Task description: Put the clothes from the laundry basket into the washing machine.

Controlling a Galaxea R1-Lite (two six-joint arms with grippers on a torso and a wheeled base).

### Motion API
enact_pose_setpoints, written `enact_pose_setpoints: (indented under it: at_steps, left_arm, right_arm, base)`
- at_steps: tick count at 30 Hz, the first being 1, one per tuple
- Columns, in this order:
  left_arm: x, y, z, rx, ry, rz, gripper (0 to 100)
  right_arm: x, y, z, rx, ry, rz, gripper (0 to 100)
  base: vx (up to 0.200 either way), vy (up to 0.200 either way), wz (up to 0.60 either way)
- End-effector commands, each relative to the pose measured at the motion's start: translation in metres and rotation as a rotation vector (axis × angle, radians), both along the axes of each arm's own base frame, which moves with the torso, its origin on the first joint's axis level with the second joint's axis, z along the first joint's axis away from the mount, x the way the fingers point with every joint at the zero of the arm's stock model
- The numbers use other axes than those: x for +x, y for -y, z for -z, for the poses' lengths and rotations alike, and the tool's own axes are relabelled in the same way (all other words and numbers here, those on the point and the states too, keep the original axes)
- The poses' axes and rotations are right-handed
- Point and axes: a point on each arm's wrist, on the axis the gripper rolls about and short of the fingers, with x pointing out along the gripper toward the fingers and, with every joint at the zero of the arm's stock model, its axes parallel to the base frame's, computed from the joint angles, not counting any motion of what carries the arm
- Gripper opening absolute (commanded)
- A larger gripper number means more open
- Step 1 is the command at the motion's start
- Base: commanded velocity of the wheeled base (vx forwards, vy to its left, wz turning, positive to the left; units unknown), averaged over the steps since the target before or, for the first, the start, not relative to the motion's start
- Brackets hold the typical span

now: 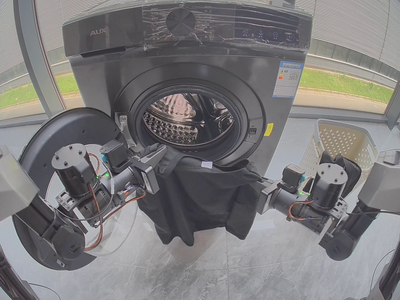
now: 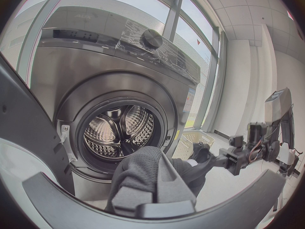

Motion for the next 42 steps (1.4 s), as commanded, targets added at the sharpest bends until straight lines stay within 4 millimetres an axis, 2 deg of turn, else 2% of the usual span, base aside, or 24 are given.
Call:
enact_pose_setpoints:
  at_steps: [1,7,23,42]
  left_arm:
    - [-0.018,-0.014,-0.016,-0.024,0.044,-0.007,0]
    - [-0.02,-0.013,-0.019,-0.039,0.087,-0.009,0]
    - [-0.022,-0.013,-0.022,-0.048,0.103,-0.019,0]
    - [-0.022,-0.016,-0.028,-0.057,0.123,-0.028,0]
  right_arm:
    - [-0.034,0.013,-0.04,0.06,0.082,-0.019,0]
    - [-0.024,0.009,-0.052,0.096,0.138,0.109,0]
    - [-0.017,0.004,-0.071,0.154,0.206,0.121,0]
    - [-0.016,0.002,-0.075,0.166,0.22,0.119,0]
  base:
    - [0.0,0.0,0.0]
    - [0.0,0.0,0.0]
    - [0.0,0.0,0.0]
    - [0.0,0.0,0.0]
